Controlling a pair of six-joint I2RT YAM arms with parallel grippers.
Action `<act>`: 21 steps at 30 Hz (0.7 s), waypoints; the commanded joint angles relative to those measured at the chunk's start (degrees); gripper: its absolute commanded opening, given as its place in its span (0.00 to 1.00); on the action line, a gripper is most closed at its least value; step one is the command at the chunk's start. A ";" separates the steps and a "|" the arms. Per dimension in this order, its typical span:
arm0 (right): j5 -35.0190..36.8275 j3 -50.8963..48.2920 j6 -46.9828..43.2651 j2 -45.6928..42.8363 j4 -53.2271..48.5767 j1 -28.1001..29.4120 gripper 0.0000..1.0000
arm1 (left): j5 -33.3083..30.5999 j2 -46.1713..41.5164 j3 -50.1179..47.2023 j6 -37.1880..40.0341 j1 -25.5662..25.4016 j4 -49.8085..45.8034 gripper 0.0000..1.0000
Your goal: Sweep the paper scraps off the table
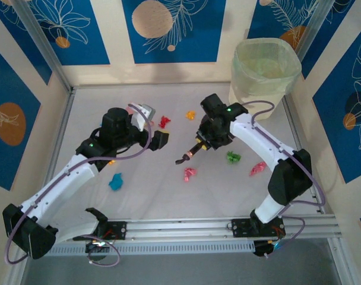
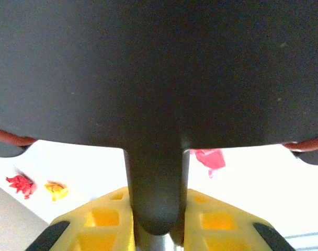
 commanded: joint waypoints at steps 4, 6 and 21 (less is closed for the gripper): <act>-13.70 -1.20 7.54 -0.90 -9.05 -6.93 0.00 | 6.61 1.31 -1.32 0.57 -3.92 7.07 0.98; -16.40 -1.28 8.71 -1.49 -9.32 -8.30 0.00 | 7.42 1.32 -1.84 1.50 -5.77 8.84 0.98; -22.73 5.28 -0.21 4.55 -17.87 -10.16 0.00 | 5.31 6.40 -5.05 13.54 -17.55 12.62 0.92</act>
